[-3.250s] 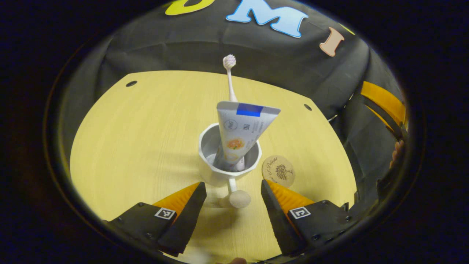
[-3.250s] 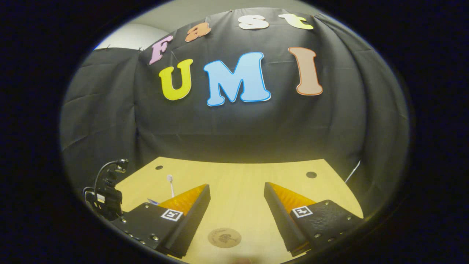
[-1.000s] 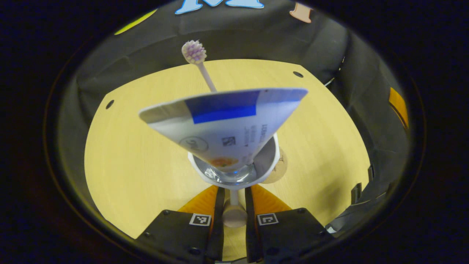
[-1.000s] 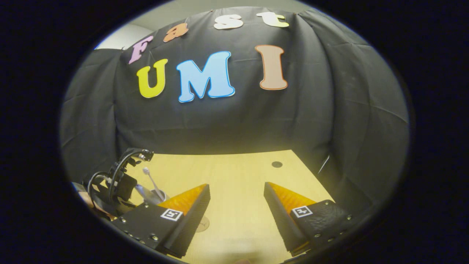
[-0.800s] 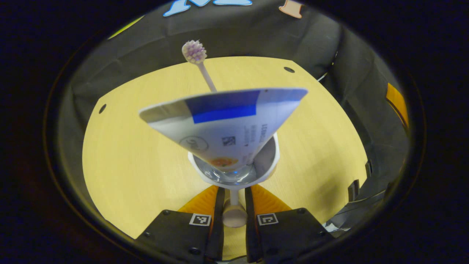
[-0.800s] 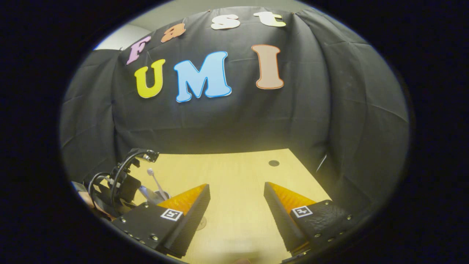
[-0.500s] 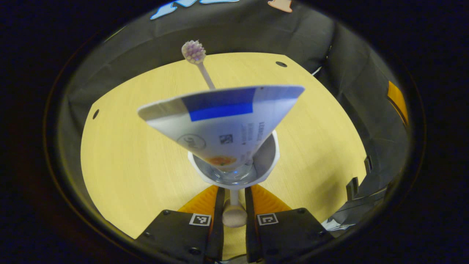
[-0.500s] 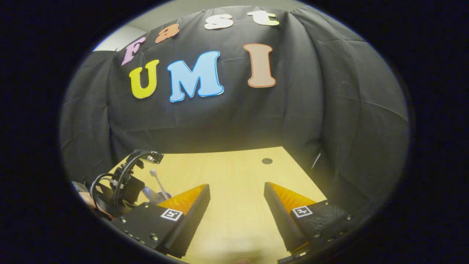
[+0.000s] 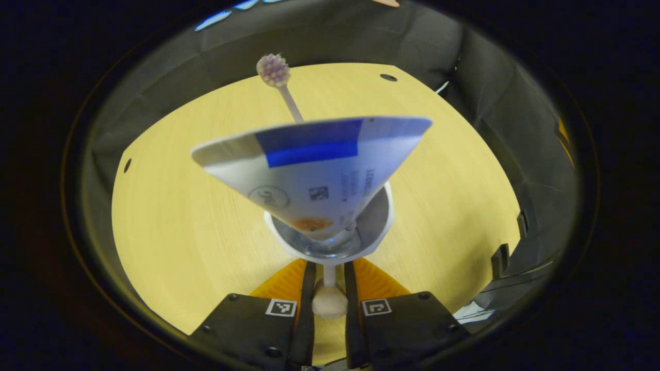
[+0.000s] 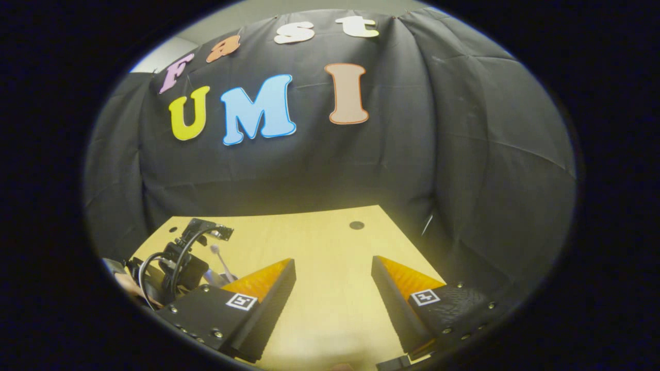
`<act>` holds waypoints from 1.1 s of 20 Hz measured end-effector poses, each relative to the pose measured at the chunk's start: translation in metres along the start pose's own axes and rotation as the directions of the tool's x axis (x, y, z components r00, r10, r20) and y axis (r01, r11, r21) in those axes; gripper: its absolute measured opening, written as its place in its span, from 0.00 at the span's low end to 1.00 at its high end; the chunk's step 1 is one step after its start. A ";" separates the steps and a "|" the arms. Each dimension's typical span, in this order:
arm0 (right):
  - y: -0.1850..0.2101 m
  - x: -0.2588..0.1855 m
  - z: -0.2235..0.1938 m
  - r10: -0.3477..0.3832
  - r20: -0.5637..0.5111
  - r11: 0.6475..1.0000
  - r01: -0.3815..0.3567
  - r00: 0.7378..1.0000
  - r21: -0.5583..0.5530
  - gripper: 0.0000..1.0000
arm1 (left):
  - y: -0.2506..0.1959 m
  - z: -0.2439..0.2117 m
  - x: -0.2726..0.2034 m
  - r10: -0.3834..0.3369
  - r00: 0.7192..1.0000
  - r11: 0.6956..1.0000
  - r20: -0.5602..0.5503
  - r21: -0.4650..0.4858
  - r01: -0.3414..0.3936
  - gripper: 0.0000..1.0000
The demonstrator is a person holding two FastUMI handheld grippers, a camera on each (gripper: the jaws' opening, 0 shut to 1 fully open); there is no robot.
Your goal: Put the toothbrush and toothpaste on the desktop into the cup, then pick up the cup and place it on the coaster on the desktop.
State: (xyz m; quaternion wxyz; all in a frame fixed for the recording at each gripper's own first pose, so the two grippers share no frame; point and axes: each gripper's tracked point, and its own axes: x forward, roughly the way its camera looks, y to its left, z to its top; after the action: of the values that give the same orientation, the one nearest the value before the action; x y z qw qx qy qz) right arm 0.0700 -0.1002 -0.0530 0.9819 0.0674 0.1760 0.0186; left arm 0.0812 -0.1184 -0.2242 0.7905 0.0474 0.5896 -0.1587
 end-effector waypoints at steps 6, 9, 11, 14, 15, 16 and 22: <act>-0.002 -0.007 0.011 0.009 0.016 1.000 -0.009 1.000 0.014 0.93 | -0.004 -0.003 0.003 0.014 1.000 1.000 0.000 -0.004 -0.014 0.35; -0.002 -0.008 0.017 0.028 0.020 1.000 -0.028 0.999 0.011 0.93 | -0.003 -0.003 0.000 0.032 0.999 0.999 0.023 -0.006 -0.032 0.39; -0.002 -0.008 0.020 0.040 0.023 0.999 -0.040 0.999 0.000 0.93 | -0.008 -0.004 -0.007 0.028 0.998 1.000 0.049 -0.013 -0.028 0.58; 0.002 -0.010 0.026 0.067 0.029 0.998 -0.067 0.997 -0.018 0.93 | -0.012 -0.004 -0.021 0.028 0.995 0.999 0.101 -0.040 -0.024 0.79; 0.004 -0.011 0.025 0.077 0.029 0.997 -0.076 0.997 -0.028 0.93 | -0.012 -0.004 -0.027 0.032 0.992 0.998 0.124 -0.050 -0.026 0.79; 0.006 -0.011 0.024 0.088 0.030 0.996 -0.087 0.996 -0.038 0.93 | -0.011 -0.003 -0.035 0.042 0.987 0.997 0.154 -0.064 -0.032 0.78; 0.028 -0.019 0.022 0.204 0.014 0.975 -0.202 0.979 -0.095 0.93 | -0.001 0.004 -0.103 0.099 0.922 0.984 0.373 -0.175 -0.035 1.00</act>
State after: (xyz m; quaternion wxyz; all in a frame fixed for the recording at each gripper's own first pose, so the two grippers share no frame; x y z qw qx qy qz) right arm 0.0595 -0.0769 -0.0222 0.9790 0.0394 0.1556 0.1260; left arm 0.0583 -0.0999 -0.1257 0.8960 -0.0298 0.4342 -0.0883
